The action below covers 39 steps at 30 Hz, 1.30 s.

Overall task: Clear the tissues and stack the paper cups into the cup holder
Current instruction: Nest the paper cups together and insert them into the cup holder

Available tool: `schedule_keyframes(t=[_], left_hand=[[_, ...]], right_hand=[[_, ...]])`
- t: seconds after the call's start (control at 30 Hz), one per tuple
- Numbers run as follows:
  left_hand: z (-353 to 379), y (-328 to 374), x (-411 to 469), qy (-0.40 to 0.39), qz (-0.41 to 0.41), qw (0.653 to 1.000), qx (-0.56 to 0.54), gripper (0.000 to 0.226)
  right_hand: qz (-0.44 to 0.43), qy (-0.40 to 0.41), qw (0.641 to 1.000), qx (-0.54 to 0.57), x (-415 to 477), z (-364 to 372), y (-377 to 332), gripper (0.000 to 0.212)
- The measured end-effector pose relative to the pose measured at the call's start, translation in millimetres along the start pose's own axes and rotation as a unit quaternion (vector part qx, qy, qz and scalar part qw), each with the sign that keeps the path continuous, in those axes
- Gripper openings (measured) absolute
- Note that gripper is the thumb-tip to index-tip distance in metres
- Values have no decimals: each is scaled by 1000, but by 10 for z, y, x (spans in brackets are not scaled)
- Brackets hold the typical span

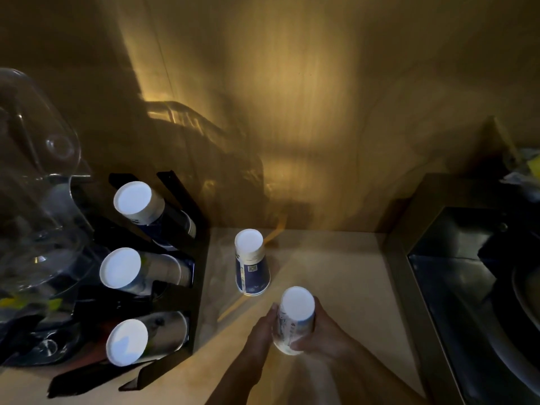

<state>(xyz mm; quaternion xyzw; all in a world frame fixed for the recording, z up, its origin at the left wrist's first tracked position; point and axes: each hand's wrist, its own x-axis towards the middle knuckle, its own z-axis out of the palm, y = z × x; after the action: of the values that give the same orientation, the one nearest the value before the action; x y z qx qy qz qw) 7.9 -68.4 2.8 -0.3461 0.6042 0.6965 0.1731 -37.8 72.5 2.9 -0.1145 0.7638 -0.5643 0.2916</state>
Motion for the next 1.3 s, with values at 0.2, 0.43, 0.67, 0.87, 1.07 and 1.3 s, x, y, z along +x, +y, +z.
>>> schedule_keyframes(t=[0.2,0.43,0.67,0.87,1.07,1.3], left_hand=[[-72,189,-130,9,22,1000,-13,37],[-416,579,-575,10,138,989,-47,39],[-796,905,-1152,22,219,971,-93,41],[-1170,1113,-1658,114,299,940,-121,31],[-1567,1219,-1816,181,341,914,-122,37],[-1791,1234,-1675,161,367,905,-145,46]], right_hand=[[19,-11,998,61,-1,31,-109,83],[-71,41,997,-9,89,158,-665,72],[-183,7,983,-15,63,374,-1323,66],[-262,-61,963,-31,87,700,-1902,67],[-308,-88,944,-76,277,1172,-2314,77],[-302,-112,938,-131,539,1541,-2372,88]])
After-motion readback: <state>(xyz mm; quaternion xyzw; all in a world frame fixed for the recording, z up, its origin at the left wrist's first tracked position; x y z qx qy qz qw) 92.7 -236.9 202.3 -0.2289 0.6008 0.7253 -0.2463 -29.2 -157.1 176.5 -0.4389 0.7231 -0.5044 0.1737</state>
